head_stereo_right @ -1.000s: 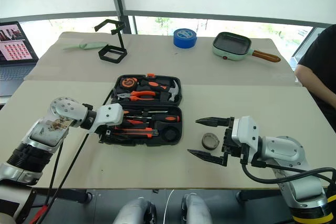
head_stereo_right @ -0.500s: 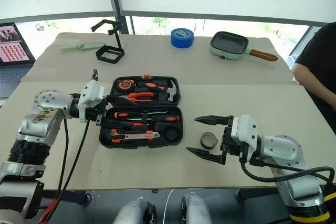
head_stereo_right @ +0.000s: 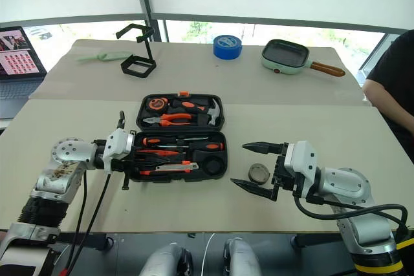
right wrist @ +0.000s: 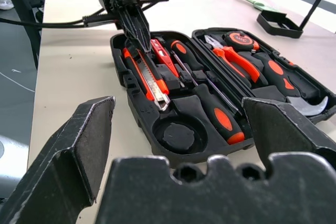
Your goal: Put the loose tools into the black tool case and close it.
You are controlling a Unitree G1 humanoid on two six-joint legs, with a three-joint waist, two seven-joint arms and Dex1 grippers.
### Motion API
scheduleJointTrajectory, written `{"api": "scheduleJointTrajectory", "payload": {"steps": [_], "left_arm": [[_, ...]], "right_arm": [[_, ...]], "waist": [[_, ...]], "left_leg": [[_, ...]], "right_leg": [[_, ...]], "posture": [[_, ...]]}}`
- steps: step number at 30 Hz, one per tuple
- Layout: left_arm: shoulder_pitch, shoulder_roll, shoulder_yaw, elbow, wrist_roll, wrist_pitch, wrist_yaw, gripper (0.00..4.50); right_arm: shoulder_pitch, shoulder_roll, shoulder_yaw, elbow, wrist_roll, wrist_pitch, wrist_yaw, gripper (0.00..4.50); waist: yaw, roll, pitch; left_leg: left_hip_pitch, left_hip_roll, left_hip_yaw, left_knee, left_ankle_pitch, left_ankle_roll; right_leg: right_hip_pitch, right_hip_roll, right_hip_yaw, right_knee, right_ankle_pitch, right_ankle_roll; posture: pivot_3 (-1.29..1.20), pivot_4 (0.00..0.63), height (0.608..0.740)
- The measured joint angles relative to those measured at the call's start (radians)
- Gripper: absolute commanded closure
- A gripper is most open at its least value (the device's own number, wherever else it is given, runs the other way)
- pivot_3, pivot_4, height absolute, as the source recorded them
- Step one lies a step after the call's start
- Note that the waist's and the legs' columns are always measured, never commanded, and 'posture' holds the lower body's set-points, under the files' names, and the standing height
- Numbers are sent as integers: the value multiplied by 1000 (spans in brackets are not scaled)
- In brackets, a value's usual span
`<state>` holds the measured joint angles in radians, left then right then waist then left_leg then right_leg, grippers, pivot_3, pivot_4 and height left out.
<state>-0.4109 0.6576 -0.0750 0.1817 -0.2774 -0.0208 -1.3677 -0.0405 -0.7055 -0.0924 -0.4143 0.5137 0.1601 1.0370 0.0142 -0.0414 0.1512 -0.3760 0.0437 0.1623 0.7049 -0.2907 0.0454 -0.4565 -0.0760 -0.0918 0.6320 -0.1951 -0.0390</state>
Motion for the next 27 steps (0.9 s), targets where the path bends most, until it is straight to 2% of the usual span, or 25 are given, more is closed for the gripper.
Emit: {"api": "scheduleJointTrajectory", "payload": {"steps": [10,14,19,27], "left_arm": [[5,-33,-42,59,42,-24,39,4443],[0,-37,-55,69,46,-11,51,4443],[-7,-57,-61,62,26,162,76,4443],[-17,-51,-58,95,13,128,29,4443]], "right_arm": [[8,-23,-4,-35,13,26,-14,0],[12,-36,-5,-54,19,49,-17,0],[21,-53,-9,-77,25,95,-26,0],[84,-109,-104,-104,62,138,-23,0]], "waist": [[2,3,-3],[4,8,-6],[8,16,-12],[7,16,-12]], "left_leg": [[2,0,0,0,-1,2],[5,0,0,0,-6,10],[7,0,0,0,-7,12],[7,0,-1,-1,-7,12]], "right_leg": [[2,-1,0,0,0,0],[5,-1,0,-1,0,1],[8,-1,0,-2,0,2],[8,-1,0,-3,0,2]], "posture": [[0,150,740],[0,150,740],[0,150,740],[0,150,740]]}}
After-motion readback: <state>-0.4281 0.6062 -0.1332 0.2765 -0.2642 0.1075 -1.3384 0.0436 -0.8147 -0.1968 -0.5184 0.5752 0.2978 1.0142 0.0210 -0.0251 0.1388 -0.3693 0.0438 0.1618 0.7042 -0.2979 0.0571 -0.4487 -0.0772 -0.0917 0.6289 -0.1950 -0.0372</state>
